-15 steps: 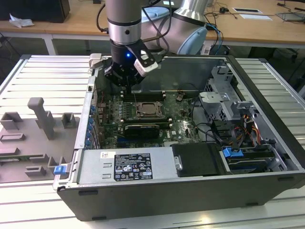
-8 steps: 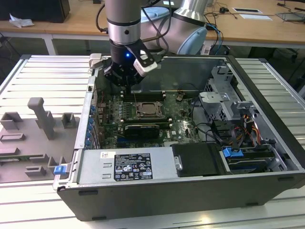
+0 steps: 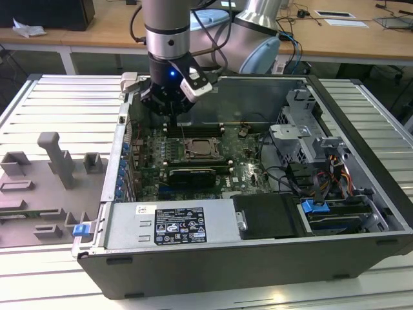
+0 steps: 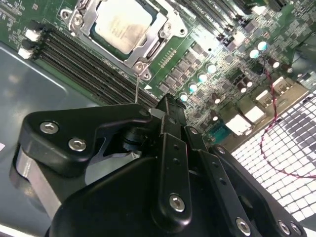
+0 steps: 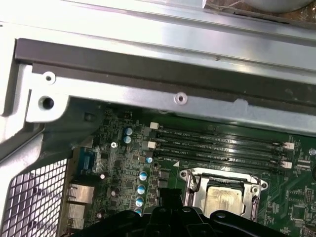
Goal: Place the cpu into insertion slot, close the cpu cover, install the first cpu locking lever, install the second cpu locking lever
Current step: 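Install the first cpu locking lever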
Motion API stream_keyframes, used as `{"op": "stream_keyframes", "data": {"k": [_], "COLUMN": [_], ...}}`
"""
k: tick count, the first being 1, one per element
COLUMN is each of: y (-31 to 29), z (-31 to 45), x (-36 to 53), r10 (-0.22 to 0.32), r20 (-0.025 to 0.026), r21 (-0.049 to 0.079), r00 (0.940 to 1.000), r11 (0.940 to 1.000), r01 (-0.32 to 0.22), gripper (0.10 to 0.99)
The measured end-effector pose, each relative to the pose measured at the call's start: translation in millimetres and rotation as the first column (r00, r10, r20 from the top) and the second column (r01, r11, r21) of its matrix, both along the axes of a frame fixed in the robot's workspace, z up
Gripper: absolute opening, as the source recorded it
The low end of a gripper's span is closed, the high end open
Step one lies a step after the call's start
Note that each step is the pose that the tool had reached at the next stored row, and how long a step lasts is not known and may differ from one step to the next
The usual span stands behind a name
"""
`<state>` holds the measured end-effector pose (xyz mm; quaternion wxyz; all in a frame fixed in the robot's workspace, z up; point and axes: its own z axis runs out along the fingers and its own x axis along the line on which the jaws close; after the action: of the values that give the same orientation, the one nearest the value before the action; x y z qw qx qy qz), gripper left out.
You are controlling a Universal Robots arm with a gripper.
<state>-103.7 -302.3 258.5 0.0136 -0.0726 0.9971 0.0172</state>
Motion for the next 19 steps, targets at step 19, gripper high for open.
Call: {"op": "stream_keyframes", "data": {"k": [19], "y": [12.4], "z": [-3.4], "x": [25.7], "r10": [-0.029], "r20": [-0.0002], "r21": [0.0], "r00": [0.9996], "r11": [0.9996], "r01": [0.029], "gripper": [0.106]}}
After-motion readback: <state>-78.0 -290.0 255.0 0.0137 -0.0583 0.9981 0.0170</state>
